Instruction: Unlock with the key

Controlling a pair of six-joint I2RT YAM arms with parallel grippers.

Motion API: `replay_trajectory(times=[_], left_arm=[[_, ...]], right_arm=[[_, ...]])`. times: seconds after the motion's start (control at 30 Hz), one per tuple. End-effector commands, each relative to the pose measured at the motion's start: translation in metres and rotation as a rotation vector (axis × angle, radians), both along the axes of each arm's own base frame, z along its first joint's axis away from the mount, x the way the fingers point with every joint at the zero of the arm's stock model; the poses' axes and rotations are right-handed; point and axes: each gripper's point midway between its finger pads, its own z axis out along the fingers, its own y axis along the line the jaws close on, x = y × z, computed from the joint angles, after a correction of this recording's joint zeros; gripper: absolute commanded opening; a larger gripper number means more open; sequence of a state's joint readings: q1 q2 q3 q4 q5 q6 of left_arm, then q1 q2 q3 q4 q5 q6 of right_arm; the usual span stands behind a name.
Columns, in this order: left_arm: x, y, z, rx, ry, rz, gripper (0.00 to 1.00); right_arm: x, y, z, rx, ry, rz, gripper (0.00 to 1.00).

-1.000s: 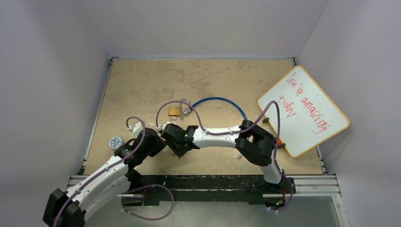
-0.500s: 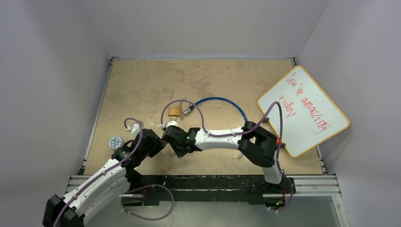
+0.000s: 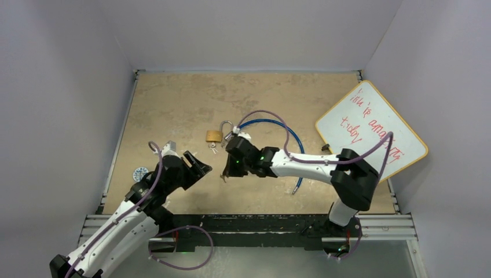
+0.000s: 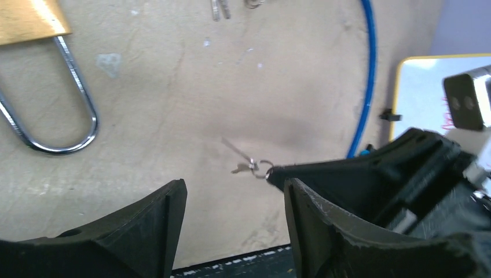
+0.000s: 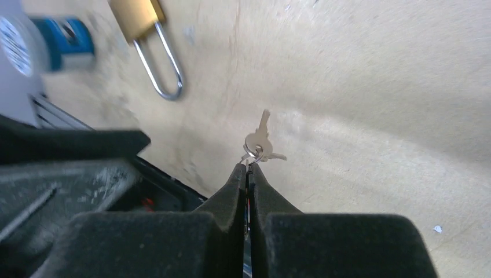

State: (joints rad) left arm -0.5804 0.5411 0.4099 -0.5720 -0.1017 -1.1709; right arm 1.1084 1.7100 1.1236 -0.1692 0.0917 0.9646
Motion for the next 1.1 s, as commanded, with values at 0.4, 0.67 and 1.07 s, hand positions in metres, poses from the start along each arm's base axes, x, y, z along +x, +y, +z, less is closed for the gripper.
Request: replay_trajectory(times=[0.4, 0.67, 1.07], left_arm=[[-0.004, -0.079, 0.036, -0.745, 0.168, -0.009, 0.72], [0.008, -0.088, 0.037, -0.760, 0.225, 0.025, 0.72], [0.018, -0.080, 0.028, -0.813, 0.262, 0.149, 0.54]], right_arm=[[0.002, 0.007, 0.097, 0.463, -0.002, -0.101, 0.00], [0.001, 0.002, 0.105, 0.470, -0.106, -0.021, 0.00], [-0.014, 0.006, 0.106, 0.494, -0.160, 0.140, 0.00]])
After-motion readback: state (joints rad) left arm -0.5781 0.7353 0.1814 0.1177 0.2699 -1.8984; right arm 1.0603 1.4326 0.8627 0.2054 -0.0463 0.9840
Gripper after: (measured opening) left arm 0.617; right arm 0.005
